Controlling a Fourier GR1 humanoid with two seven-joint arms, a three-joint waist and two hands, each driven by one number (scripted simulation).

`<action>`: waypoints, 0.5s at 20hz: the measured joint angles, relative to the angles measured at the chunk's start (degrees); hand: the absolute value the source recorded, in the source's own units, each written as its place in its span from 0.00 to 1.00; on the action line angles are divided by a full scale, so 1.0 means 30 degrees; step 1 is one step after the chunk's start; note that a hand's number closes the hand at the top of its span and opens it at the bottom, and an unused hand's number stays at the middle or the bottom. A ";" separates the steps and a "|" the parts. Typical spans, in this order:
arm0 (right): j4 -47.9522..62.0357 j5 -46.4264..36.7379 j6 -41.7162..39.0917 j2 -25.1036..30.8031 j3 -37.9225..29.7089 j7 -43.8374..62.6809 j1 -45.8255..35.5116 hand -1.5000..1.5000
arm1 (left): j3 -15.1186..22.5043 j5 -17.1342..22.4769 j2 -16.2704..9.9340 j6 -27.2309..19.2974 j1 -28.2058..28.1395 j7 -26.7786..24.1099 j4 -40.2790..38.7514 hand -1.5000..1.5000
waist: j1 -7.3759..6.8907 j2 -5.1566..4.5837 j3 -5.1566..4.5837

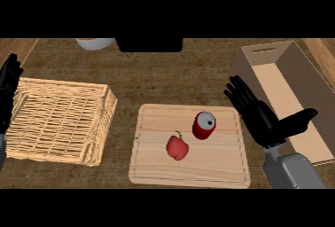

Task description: Pick the can from the cutting board and place it in the cardboard box

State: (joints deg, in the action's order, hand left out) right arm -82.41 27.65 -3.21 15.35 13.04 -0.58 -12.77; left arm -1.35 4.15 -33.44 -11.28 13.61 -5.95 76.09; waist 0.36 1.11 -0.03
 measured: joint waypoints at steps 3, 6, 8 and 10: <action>-0.1325 -0.1745 0.2765 0.0450 -0.0683 -0.0022 0.0045 0.00 | 0.0415 -0.0034 0.0203 0.0458 -0.0084 -0.0304 0.0290 0.50 | 0.0421 -0.0002 -0.0037; -0.2210 -0.4035 0.5888 0.1939 -0.2283 -0.0059 -0.0322 0.00 | 0.1053 0.0042 0.0343 0.1240 -0.0195 -0.0562 0.0674 0.50 | 0.1498 0.0318 -0.0187; -0.2119 -0.5968 0.7320 0.3525 -0.2651 0.0754 0.0197 0.00 | 0.1517 0.0172 0.0605 0.1709 -0.0334 -0.0584 0.0815 0.50 | 0.2189 0.0355 -0.0333; -0.2569 -0.7696 0.9047 0.4426 -0.2880 0.1660 0.0731 0.00 | 0.2019 0.0301 0.0895 0.2175 -0.0533 -0.0627 0.1091 0.50 | 0.2381 0.0381 -0.0330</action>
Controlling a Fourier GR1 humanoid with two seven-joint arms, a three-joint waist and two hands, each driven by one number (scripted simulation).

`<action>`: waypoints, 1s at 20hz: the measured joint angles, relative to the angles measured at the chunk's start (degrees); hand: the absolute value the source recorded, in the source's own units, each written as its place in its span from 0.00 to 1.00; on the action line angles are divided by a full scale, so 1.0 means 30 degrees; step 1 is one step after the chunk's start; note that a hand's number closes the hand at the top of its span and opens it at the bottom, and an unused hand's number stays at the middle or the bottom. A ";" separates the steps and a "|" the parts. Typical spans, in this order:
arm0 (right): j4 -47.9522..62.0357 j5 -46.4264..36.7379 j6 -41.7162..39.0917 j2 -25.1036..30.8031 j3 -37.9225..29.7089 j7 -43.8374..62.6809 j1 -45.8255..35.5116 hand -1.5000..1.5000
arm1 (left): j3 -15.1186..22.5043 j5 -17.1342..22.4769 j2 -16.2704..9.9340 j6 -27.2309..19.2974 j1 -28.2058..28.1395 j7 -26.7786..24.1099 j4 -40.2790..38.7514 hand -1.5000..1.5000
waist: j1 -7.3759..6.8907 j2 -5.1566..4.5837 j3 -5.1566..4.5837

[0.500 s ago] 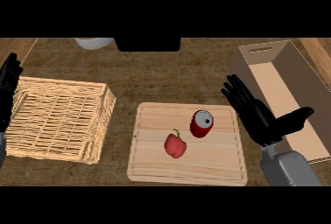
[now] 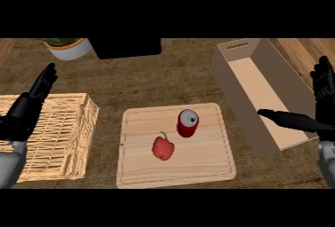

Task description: Pick the can from the cutting board and place it in the cardboard box

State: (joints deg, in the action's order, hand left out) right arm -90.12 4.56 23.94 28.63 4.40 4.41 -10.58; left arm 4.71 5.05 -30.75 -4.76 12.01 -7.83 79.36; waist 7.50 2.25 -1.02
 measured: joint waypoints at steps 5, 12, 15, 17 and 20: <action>-0.2576 -0.4706 0.2540 0.1949 0.1180 0.2625 0.1792 0.00 | 0.0946 0.0215 0.0438 0.0828 -0.0206 0.0205 0.0973 0.50 | -0.0430 -0.0089 0.0076; -0.6597 -1.0654 0.1305 0.4264 0.3981 0.8929 0.3131 0.00 | 0.1734 0.0202 0.0826 0.1394 -0.0271 0.0304 0.1808 0.50 | -0.1367 -0.0345 0.0109; -0.7862 -1.1965 -0.0984 0.4865 0.5298 1.2204 0.2882 0.00 | 0.2006 0.0119 0.0986 0.1535 -0.0143 0.0279 0.2050 0.50 | -0.1832 -0.0467 0.0107; -0.8672 -1.2291 -0.2869 0.5189 0.6058 1.4428 0.2403 0.00 | 0.2062 0.0135 0.0992 0.1698 -0.0061 0.0252 0.2083 0.50 | -0.2154 -0.0545 0.0110; -0.9573 -1.2611 -0.5486 0.4898 0.7468 1.7472 0.1068 0.00 | 0.2254 0.0100 0.1092 0.1892 0.0213 0.0323 0.2271 0.50 | -0.2679 -0.0646 0.0126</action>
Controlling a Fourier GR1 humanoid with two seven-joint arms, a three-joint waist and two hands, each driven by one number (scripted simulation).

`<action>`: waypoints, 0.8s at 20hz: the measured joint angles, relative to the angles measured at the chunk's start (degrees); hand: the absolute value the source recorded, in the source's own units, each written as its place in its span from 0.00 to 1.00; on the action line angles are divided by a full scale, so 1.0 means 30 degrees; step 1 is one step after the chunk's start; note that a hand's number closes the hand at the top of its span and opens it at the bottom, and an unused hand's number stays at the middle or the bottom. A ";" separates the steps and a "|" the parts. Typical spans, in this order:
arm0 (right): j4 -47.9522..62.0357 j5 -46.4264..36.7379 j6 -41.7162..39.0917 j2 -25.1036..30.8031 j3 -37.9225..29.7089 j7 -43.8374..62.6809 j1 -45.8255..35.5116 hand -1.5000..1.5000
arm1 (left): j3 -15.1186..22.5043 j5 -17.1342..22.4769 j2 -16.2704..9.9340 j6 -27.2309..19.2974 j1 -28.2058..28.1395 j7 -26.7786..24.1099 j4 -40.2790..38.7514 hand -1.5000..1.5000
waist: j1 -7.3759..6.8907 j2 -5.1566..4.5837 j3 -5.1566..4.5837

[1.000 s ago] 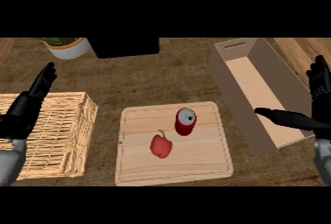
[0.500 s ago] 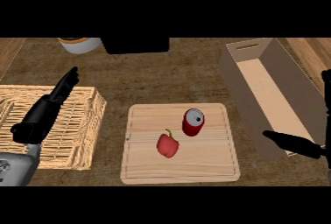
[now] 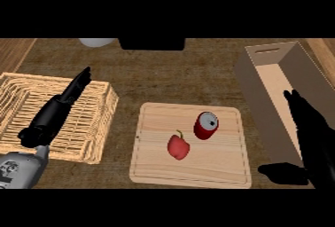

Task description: Pick the can from the cutting board and place it in the cardboard box

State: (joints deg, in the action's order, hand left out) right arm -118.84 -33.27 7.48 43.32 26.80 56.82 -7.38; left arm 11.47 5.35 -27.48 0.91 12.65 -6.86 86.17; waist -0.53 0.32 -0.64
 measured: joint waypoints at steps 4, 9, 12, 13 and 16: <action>0.0162 0.0230 -0.2715 -0.1070 0.1290 0.2426 -0.2299 0.00 | 0.0154 -0.0004 0.0157 0.0231 0.0610 0.0308 0.0070 0.50 | -0.0463 -0.0111 0.0025; 0.1539 0.0652 -0.4343 -0.3020 0.2385 0.4018 -0.4528 0.00 | 0.0204 -0.0037 0.0405 0.0295 0.1006 0.0446 -0.0114 0.50 | -0.0628 -0.0145 0.0037; 0.2956 0.0721 -0.4855 -0.4488 0.2711 0.4452 -0.5396 0.00 | 0.0402 -0.0256 0.0512 0.0265 0.0713 0.0309 -0.0065 0.50 | -0.0665 -0.0120 0.0050; 0.3426 0.0697 -0.4994 -0.5011 0.2733 0.4545 -0.5696 0.00 | 0.0418 -0.0305 0.0580 0.0224 0.0698 0.0297 -0.0147 0.50 | -0.0600 -0.0115 0.0055; 0.4874 0.0435 -0.5369 -0.6631 0.2865 0.4708 -0.6335 0.00 | 0.0356 -0.0375 0.0702 0.0130 0.0742 0.0326 -0.0275 0.50 | -0.0409 -0.0083 0.0071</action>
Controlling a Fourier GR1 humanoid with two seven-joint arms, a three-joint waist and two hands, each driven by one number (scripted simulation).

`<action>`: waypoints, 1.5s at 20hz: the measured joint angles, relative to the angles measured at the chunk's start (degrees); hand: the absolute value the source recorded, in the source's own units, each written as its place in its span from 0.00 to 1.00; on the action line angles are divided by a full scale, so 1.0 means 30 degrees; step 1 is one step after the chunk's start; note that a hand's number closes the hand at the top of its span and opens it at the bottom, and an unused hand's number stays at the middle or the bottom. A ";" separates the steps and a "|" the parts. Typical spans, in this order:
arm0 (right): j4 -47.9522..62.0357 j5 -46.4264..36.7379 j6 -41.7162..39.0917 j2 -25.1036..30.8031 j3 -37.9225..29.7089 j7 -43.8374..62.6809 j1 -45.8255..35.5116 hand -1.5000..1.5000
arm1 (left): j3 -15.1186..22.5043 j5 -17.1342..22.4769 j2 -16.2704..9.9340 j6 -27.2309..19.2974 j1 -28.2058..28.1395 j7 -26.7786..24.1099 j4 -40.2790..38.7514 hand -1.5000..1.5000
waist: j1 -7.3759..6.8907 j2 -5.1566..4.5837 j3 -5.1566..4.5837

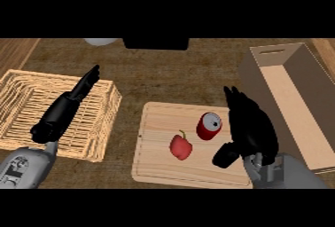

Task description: Pick the can from the cutting board and place it in the cardboard box

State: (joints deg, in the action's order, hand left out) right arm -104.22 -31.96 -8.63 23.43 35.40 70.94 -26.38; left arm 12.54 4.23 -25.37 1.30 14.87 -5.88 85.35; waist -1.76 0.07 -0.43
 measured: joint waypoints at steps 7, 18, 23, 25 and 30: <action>0.3739 -0.1363 -0.0811 -0.3064 -0.0447 0.0059 -0.1684 0.00 | -0.0083 -0.0084 0.0138 -0.0095 -0.0129 0.0324 0.0287 0.50 | 0.0186 0.0056 0.0046; 0.7634 -0.4226 -0.1398 -0.6304 -0.1329 -0.0035 -0.2648 0.00 | -0.0723 -0.0070 -0.0117 0.0306 -0.0327 0.0097 0.0131 0.50 | 0.0490 0.0047 0.0098; 0.8588 -0.5053 -0.1724 -0.6942 -0.1882 -0.0115 -0.2683 0.00 | -0.0895 -0.0166 -0.0070 0.0287 -0.0558 0.0125 0.0383 0.50 | 0.0542 0.0058 0.0113; 0.8680 -0.5337 -0.1834 -0.7111 -0.2030 -0.0214 -0.2415 0.00 | -0.0890 -0.0186 0.0053 0.0271 -0.0523 0.0326 0.0569 0.50 | 0.0584 0.0065 0.0117; 0.8681 -0.5407 -0.1969 -0.7310 -0.2383 -0.0558 -0.2253 0.00 | -0.1160 -0.0303 0.0099 0.0622 -0.0438 0.0127 0.0171 0.50 | 0.0578 0.0028 0.0127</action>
State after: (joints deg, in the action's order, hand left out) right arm -78.18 -48.19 -14.54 1.50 28.25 69.27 -33.14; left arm 9.06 3.32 -25.07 3.17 13.56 -5.50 85.86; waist -0.03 0.15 -0.05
